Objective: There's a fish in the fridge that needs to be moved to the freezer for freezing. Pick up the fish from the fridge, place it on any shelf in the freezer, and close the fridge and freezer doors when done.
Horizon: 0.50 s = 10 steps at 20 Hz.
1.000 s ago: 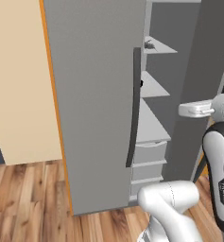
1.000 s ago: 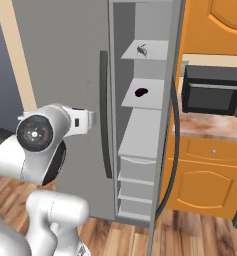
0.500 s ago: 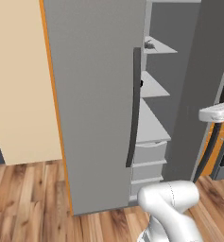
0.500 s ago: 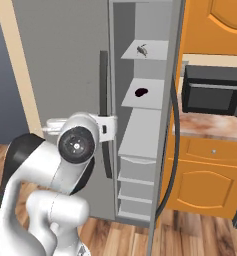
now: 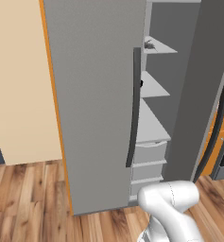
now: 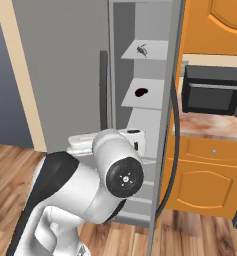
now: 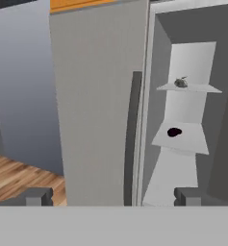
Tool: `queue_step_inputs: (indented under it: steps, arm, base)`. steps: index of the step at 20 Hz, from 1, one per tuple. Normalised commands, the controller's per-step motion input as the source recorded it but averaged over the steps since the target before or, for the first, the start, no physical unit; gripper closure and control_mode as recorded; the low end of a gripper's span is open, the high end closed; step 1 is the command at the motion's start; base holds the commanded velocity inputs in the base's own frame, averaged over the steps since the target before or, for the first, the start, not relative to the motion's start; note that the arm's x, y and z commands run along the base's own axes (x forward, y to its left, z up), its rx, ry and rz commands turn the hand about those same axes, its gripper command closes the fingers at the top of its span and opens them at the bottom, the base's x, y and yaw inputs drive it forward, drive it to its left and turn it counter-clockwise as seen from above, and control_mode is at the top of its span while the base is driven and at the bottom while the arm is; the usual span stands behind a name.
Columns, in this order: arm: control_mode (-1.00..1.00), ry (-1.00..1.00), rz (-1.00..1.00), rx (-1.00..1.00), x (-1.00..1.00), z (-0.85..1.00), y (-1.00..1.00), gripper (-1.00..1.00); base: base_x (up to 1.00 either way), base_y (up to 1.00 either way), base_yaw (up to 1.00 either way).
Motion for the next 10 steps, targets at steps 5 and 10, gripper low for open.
queue_step_inputs:
  steps: [5,10]
  arm:
    - [-1.0,0.0,0.15,0.01,0.02,-0.08,-0.58,-1.0]
    - [-1.0,-0.01,0.28,0.11,0.02,-0.29,-0.43,-1.0]
  base:
    - [0.0,0.0,0.0]
    - [0.0,0.0,0.0]
